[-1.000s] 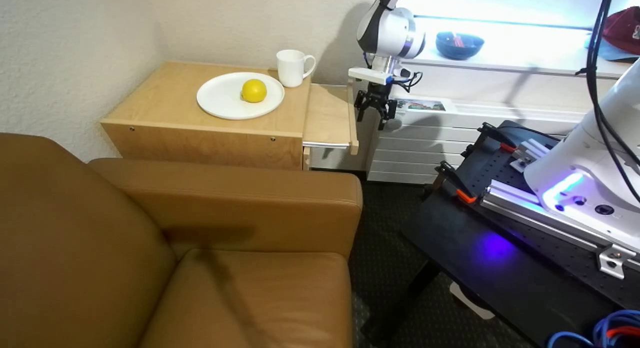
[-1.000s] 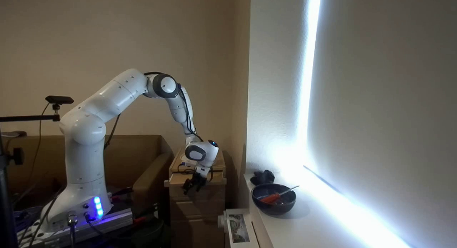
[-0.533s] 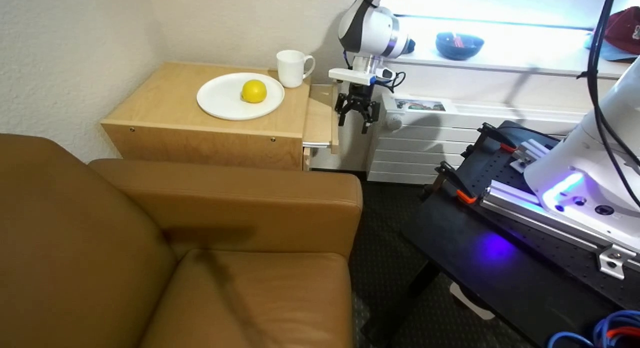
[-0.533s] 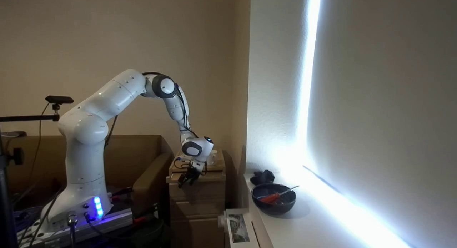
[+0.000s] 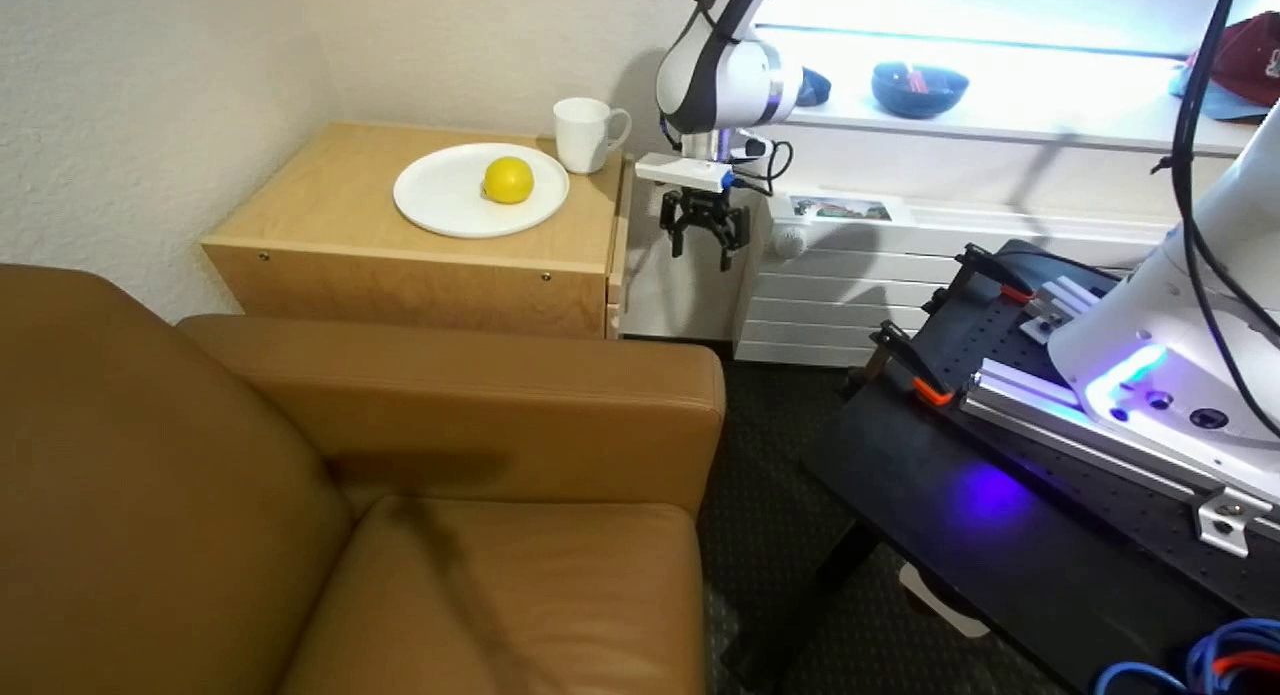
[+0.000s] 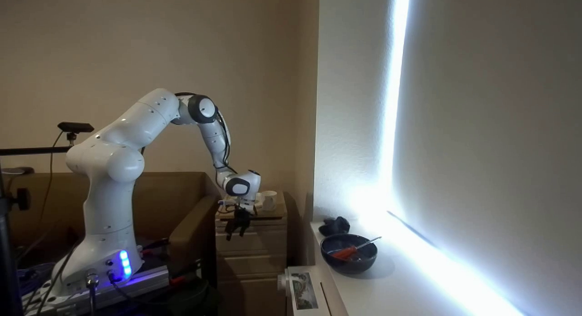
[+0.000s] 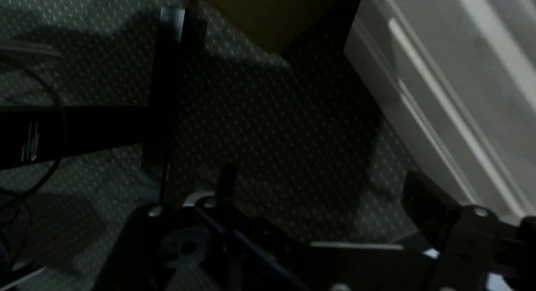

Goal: Push the pull out table in

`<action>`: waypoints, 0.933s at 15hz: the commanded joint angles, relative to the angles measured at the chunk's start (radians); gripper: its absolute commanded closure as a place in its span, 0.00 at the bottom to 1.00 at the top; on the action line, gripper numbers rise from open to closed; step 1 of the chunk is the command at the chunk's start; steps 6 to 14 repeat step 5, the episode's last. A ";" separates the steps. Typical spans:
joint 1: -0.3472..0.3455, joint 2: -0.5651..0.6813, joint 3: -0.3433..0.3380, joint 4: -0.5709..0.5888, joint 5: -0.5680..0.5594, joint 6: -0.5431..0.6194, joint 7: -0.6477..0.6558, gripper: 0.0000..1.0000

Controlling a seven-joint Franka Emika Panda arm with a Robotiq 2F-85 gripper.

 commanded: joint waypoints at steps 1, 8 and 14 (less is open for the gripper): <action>0.027 -0.058 -0.139 -0.123 -0.125 0.063 0.114 0.00; -0.030 -0.040 -0.155 -0.104 -0.177 0.035 0.120 0.00; -0.030 -0.040 -0.155 -0.104 -0.177 0.035 0.120 0.00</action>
